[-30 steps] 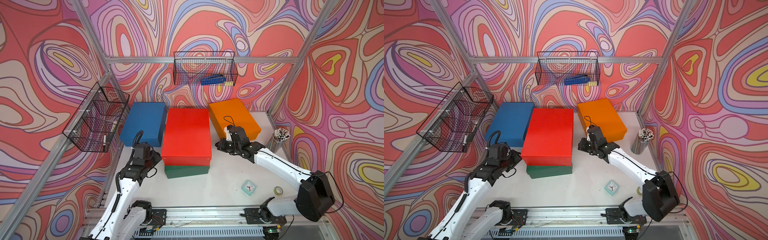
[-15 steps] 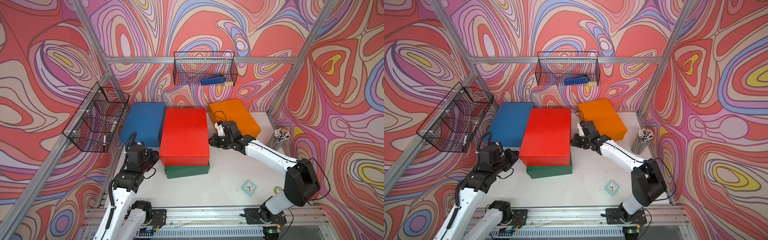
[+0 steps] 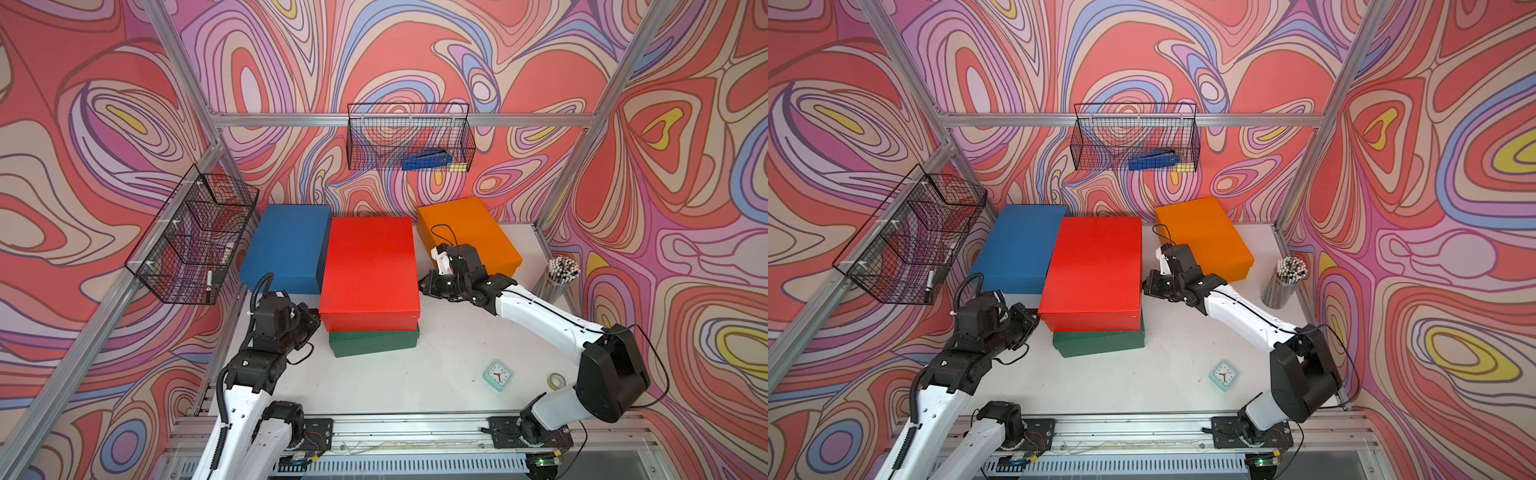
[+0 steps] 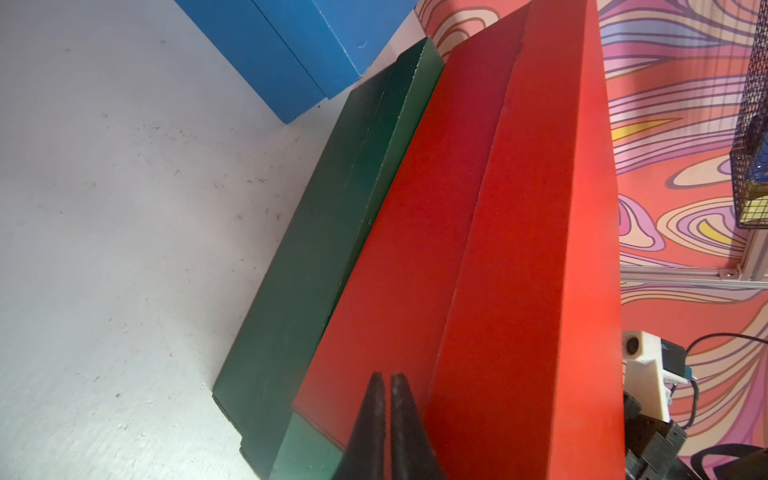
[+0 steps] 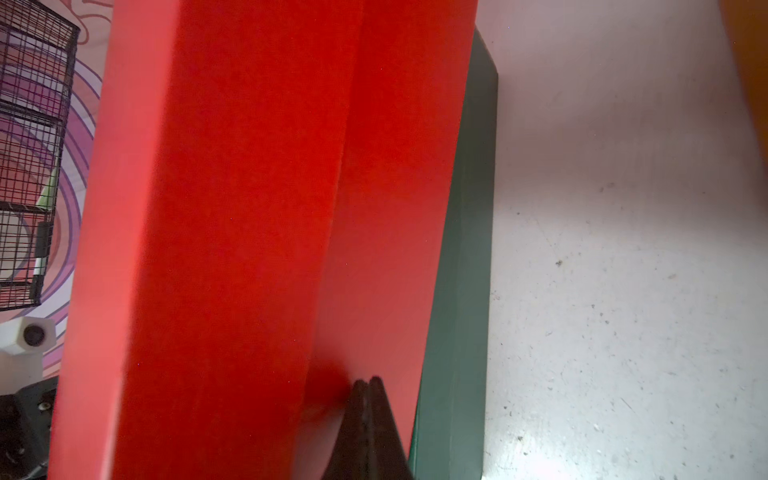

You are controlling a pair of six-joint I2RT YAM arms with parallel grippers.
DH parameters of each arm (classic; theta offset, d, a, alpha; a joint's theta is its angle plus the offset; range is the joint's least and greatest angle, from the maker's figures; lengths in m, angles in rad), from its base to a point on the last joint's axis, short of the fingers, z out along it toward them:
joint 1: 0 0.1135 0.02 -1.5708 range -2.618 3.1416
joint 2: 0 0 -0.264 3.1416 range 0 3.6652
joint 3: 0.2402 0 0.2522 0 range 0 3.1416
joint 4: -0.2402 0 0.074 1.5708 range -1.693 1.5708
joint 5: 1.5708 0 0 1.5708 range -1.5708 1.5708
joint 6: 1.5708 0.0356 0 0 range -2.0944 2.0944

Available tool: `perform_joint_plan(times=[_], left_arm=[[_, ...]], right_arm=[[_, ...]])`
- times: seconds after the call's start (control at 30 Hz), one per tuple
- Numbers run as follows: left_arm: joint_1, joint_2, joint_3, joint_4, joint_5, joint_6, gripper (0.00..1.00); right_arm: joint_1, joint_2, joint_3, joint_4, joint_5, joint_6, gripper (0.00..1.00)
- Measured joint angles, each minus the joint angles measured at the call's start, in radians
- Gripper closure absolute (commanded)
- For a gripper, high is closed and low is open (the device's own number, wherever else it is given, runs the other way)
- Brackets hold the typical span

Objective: Stack the shoeboxes
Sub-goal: Adjust the shoebox.

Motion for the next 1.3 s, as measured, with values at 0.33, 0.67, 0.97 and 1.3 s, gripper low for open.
perform_joint_plan(times=[0.33,0.67,0.97,1.3], left_arm=[[-0.011,-0.063,-0.004,-0.017,0.020,-0.034,0.95],[-0.031,-0.051,-0.008,-0.031,0.023,-0.030,0.97],[-0.033,-0.061,0.073,-0.089,-0.013,0.005,0.98],[-0.033,0.100,0.196,-0.114,-0.086,0.109,0.77]], right_arm=[[0.001,-0.025,-0.019,-0.002,-0.006,0.010,1.00],[0.002,-0.090,-0.020,-0.040,0.002,0.011,1.00],[0.002,-0.095,-0.019,-0.083,0.014,0.002,1.00],[0.002,-0.075,0.060,-0.154,0.062,-0.029,1.00]])
